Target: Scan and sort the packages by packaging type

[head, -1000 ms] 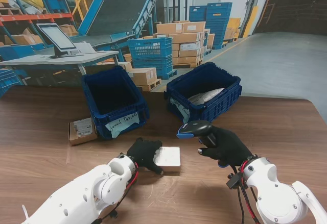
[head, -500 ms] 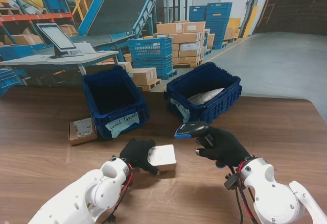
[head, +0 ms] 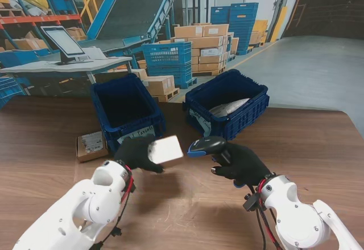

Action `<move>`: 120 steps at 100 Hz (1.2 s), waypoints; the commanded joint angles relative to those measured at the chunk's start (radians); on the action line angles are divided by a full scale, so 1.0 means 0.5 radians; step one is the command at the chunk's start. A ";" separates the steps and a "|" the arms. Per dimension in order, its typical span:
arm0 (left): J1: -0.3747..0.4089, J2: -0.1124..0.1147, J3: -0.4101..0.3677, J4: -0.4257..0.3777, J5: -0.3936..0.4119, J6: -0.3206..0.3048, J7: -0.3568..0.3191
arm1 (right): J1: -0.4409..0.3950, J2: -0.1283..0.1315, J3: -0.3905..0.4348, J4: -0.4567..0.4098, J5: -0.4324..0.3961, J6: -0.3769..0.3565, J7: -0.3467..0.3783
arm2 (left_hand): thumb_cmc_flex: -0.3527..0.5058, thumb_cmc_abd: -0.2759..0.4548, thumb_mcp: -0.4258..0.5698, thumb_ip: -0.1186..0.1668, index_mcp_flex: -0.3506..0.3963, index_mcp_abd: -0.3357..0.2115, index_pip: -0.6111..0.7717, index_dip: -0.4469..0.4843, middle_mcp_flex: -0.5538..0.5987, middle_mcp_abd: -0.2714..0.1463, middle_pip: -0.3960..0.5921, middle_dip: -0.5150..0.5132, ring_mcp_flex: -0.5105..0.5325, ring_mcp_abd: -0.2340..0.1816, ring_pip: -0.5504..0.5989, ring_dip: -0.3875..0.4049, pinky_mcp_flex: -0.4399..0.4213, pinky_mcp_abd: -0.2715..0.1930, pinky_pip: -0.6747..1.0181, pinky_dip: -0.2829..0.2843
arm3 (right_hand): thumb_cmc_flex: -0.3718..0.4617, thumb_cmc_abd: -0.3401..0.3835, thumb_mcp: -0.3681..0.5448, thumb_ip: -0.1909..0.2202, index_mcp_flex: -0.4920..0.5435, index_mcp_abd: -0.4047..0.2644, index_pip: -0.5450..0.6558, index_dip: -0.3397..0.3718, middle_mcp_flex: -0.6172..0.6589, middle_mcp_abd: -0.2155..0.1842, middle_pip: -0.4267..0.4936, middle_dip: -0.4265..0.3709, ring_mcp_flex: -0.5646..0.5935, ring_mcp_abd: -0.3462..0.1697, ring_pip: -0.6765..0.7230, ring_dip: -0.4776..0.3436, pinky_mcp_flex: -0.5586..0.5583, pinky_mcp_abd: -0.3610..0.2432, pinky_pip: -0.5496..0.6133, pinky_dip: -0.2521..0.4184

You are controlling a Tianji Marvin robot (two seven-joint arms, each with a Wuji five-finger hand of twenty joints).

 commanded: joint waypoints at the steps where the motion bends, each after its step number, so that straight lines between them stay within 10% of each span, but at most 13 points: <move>1: -0.012 0.013 -0.040 -0.082 0.000 0.039 -0.046 | 0.010 -0.016 -0.015 -0.009 -0.008 -0.003 0.018 | 0.646 0.359 0.621 0.130 0.198 -0.532 0.735 0.130 0.248 -0.306 0.323 0.154 0.227 -0.046 0.291 0.113 -0.011 0.056 0.070 0.024 | 0.163 0.051 0.065 -0.001 0.015 -0.109 0.004 0.001 0.034 0.070 0.028 0.023 0.136 -0.155 0.119 0.079 0.005 -0.003 0.028 0.010; 47: -0.182 0.005 -0.243 -0.238 -0.101 0.422 -0.202 | 0.075 -0.016 -0.091 0.029 -0.022 -0.017 0.006 | 0.649 0.366 0.607 0.122 0.199 -0.520 0.722 0.130 0.244 -0.298 0.295 0.147 0.210 -0.044 0.257 0.069 -0.015 0.059 0.074 0.022 | 0.161 0.050 0.065 -0.001 0.015 -0.109 0.004 0.001 0.034 0.070 0.027 0.024 0.137 -0.160 0.118 0.078 0.007 -0.004 0.029 0.009; 120: -0.778 -0.069 -0.178 0.182 -0.513 0.909 -0.189 | 0.261 -0.025 -0.237 0.163 0.022 -0.060 -0.022 | 0.670 0.382 0.590 0.117 0.205 -0.490 0.698 0.136 0.232 -0.279 0.257 0.140 0.181 -0.026 0.238 0.019 -0.024 0.072 0.077 0.026 | 0.163 0.049 0.068 -0.001 0.015 -0.109 0.004 0.001 0.033 0.067 0.027 0.025 0.139 -0.158 0.119 0.078 0.008 -0.004 0.029 0.007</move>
